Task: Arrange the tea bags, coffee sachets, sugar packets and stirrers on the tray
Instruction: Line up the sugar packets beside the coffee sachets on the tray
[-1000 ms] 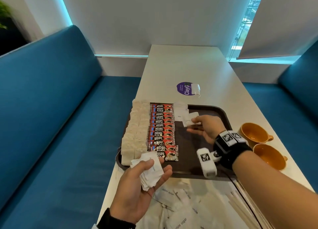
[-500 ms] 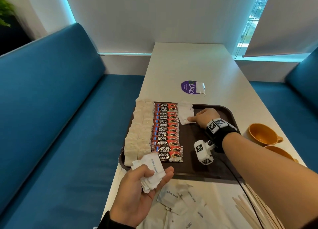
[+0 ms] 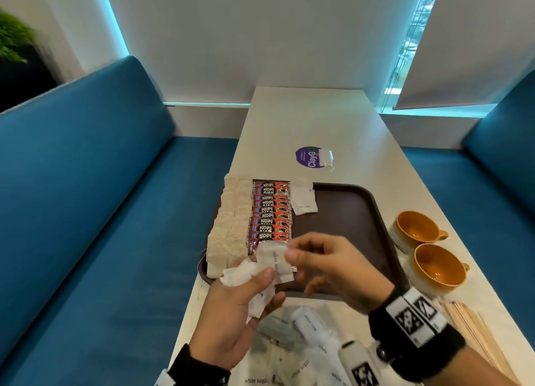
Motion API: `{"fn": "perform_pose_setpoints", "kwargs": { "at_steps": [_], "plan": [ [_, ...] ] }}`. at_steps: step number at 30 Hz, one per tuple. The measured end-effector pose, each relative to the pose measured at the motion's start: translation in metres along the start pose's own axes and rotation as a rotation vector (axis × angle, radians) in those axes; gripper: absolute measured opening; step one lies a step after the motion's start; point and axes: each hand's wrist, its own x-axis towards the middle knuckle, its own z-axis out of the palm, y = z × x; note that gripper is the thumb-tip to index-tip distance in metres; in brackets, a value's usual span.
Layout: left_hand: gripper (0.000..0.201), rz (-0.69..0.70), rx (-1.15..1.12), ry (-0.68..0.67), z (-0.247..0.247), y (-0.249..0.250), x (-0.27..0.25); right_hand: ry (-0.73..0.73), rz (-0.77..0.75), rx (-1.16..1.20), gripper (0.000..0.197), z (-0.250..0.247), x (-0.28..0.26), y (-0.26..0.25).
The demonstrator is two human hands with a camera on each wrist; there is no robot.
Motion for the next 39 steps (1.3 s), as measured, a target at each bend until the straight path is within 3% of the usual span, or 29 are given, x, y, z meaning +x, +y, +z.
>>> {"fn": "perform_pose_setpoints", "kwargs": {
  "at_steps": [6,11,15,19,29,34,39],
  "plan": [
    [0.037,-0.004,0.038,-0.027,0.008,-0.005,-0.002,0.118,-0.046,0.062,0.014,0.011,-0.020,0.024],
    [0.037,-0.065,-0.161,0.043,-0.003,-0.005,0.005,0.295,-0.039,0.217,0.010,-0.021,0.026,0.012],
    [0.047,-0.066,-0.138,0.021,-0.010,-0.004,0.008,0.406,-0.031,-0.059,0.014,-0.070,0.090,0.005],
    [0.045,-0.115,-0.113,0.016,-0.014,-0.004,0.012,0.403,0.023,-0.411,0.018,-0.096,0.132,0.002],
    [0.049,-0.109,-0.046,0.041,-0.023,-0.005,0.014,0.516,0.117,-0.721,0.023,-0.103,0.196,0.020],
    [0.038,-0.101,-0.137,0.033,-0.019,0.001,0.008,0.603,0.019,-0.653,0.018,-0.093,0.169,0.008],
    [0.034,-0.029,-0.109,0.045,-0.011,0.004,0.000,0.282,-0.130,-0.307,0.016,-0.036,0.071,-0.012]
  ]
}}
